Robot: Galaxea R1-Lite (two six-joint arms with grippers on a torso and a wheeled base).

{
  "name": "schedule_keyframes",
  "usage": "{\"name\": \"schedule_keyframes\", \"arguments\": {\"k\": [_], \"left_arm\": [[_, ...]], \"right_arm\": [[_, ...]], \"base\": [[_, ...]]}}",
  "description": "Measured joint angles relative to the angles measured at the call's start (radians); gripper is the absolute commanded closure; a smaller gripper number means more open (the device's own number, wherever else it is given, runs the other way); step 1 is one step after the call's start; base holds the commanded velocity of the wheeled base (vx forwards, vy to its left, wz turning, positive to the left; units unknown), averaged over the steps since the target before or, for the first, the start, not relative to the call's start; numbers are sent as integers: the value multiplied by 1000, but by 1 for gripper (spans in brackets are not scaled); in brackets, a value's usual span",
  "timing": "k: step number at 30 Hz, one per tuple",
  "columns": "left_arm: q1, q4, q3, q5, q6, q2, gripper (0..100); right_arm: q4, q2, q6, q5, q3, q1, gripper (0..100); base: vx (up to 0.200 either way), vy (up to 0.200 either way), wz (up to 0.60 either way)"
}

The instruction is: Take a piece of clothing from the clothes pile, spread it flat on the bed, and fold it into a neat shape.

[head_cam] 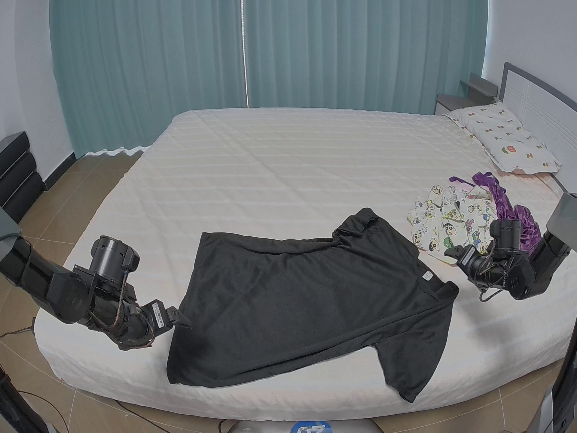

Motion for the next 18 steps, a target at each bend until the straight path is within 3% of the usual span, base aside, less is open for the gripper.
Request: {"name": "schedule_keyframes", "arguments": {"k": [3, 8, 14, 18], "left_arm": [[0, -12, -3, -15, -20, 3, 0], [-4, -29, 0, -30, -51, 10, 0], [-13, -48, 32, -47, -80, 17, 0], [-19, -103, 58, -59, -109, 28, 0]], "right_arm": [[88, -27, -6, 4, -6, 34, 0], [219, -107, -11, 15, 37, 113, 0], [112, -140, -21, 39, 231, 158, 0], [13, -124, -48, 53, 334, 203, 0]], "base": [[0, 0, 0], [-200, 0, 0], [-200, 0, 0], [0, 0, 0]]}}
